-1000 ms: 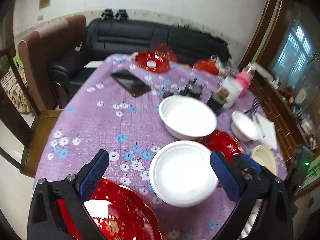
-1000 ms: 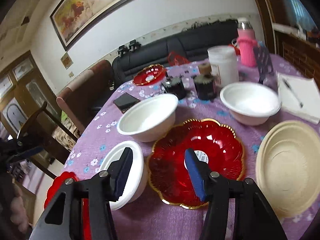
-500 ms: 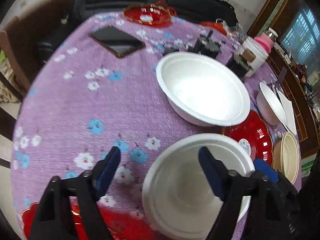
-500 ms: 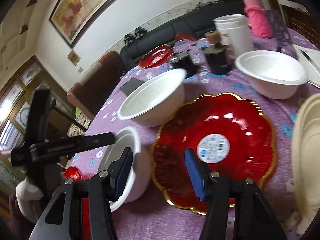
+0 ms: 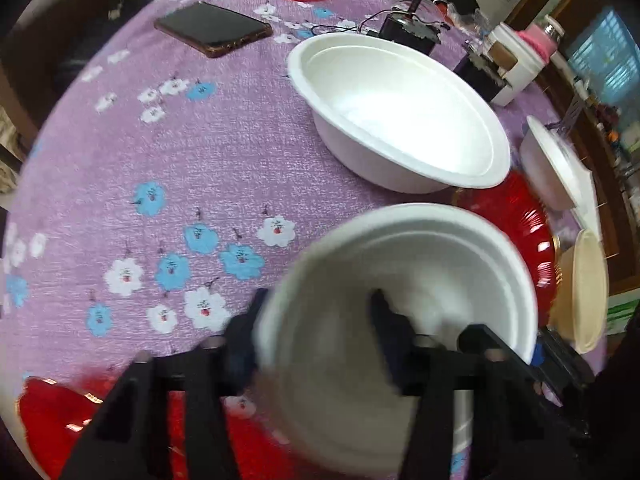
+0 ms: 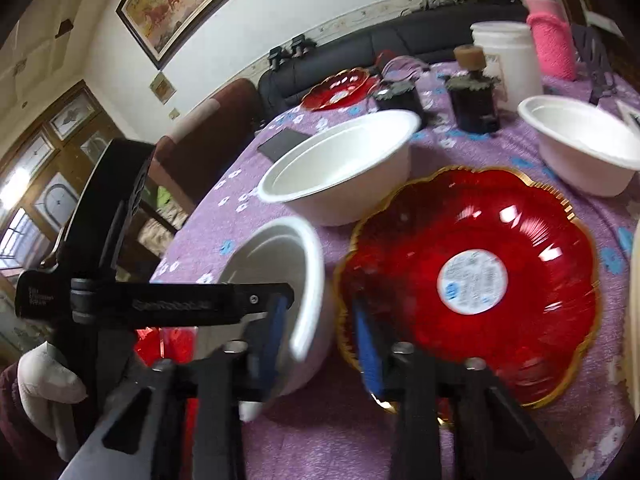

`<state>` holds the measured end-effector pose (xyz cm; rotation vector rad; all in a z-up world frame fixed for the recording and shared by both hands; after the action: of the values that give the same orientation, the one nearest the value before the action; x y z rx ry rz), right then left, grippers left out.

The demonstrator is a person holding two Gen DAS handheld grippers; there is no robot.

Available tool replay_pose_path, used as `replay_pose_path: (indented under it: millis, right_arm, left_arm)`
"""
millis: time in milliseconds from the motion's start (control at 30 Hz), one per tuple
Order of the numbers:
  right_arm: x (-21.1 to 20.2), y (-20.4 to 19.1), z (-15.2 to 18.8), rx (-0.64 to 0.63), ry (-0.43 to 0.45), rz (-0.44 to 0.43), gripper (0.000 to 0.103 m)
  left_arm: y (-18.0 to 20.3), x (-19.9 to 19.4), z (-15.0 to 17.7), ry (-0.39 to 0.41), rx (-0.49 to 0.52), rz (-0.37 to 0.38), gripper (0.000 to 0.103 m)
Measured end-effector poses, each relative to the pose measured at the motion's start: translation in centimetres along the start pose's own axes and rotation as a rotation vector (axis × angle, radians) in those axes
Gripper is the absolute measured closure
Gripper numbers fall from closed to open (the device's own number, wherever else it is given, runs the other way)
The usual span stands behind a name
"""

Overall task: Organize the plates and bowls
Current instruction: 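Grasp the white paper plate rim with the right tool, then carry the white plate onto the red plate and open the right tool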

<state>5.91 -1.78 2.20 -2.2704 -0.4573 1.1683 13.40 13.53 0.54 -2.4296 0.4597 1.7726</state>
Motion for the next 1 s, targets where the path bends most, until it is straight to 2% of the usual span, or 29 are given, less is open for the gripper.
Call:
replay_pose_path:
  millis: [33, 100, 167, 400, 633, 833, 1000]
  right_arm:
    - [-0.2, 0.1, 0.0, -0.006, 0.011, 0.008, 0.075]
    - [-0.5, 0.4, -0.2, 0.016, 0.005, -0.008, 0.079]
    - [-0.9, 0.7, -0.4, 0.045, 0.001, -0.037, 0.083]
    - [-3.2, -1.1, 0.3, -0.006, 0.040, -0.058, 0.085]
    - [-5.0, -2.1, 1.3, -0.004, 0.031, -0.140, 0.085]
    - [-5.3, -2.9, 2.1, -0.012, -0.006, -0.169, 0.085]
    - [-6.3, -2.8, 3.4, -0.012, -0.042, -0.163, 0.085]
  left_arm:
    - [-0.1, -0.3, 0.1, 0.005, -0.011, 0.000, 0.073]
    - [-0.4, -1.2, 0.5, 0.024, -0.039, 0.021, 0.076]
    - [-0.1, -2.4, 1.0, 0.047, -0.041, 0.011, 0.079]
    - [1.8, -7.4, 3.3, 0.148, -0.015, -0.081, 0.079]
    - [2.7, -10.3, 7.0, 0.250, -0.083, -0.142, 0.079]
    - [2.4, -10.6, 9.9, 0.287, -0.217, -0.118, 0.079]
    - [2.8, -10.9, 12.1, 0.295, -0.238, -0.048, 0.079]
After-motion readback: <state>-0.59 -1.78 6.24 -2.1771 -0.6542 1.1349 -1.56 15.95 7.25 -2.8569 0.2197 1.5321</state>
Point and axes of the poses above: each gripper's, at about its wrist camera, not at the fingertips, and x roughly the way its jaws point, y to its right, z to its underside, the point moved 2 cm from there along x, roughly the way its jaws point, and after that the axes turned 13 degrees about x, right-handed, at the moved point
